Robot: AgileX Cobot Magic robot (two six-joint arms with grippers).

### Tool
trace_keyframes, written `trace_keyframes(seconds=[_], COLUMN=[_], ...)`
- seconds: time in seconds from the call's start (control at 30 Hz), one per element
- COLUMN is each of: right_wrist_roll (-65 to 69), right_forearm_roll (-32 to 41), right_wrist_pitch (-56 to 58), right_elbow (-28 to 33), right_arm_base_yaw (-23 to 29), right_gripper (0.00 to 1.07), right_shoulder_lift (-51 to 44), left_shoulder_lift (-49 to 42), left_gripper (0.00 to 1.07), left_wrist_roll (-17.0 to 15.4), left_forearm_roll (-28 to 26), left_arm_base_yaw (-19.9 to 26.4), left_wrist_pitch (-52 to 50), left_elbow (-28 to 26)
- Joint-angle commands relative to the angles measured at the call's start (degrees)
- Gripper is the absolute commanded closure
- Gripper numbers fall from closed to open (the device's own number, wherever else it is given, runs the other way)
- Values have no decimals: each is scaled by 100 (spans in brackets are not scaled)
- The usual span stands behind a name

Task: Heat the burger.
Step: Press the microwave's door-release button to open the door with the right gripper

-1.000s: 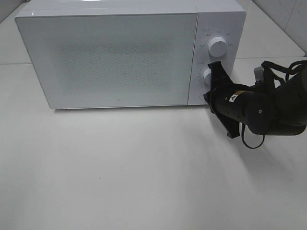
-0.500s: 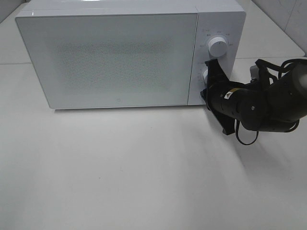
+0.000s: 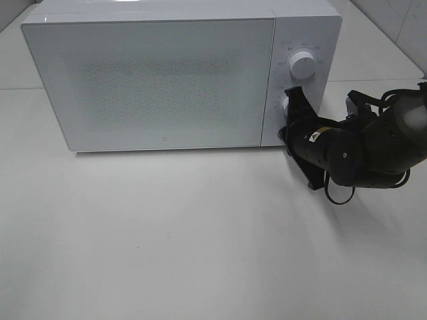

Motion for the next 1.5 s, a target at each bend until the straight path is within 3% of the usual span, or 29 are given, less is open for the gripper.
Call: trace_keyframes(seconds=[0.03, 1.03, 1.5], right_wrist_roll=[-23, -29, -29], right_forearm_roll=[17, -166, -286], right_wrist_pitch=[-647, -470, -407], right_elbow=[-241, -728, -676], right_arm_base_yaw=[-17, -155, -155], right_gripper=[107, 107, 107], right_shoulder_lift=[-40, 97, 17], left_shoulder_lift=[-115, -115, -115], left_gripper=[107, 107, 107], left_wrist_roll=[-11, -11, -11], left_forearm_roll=[-11, -11, -11], left_arm_base_yaw=[17, 17, 17], left_wrist_pitch=[-52, -52, -52], left_elbow=[17, 17, 17])
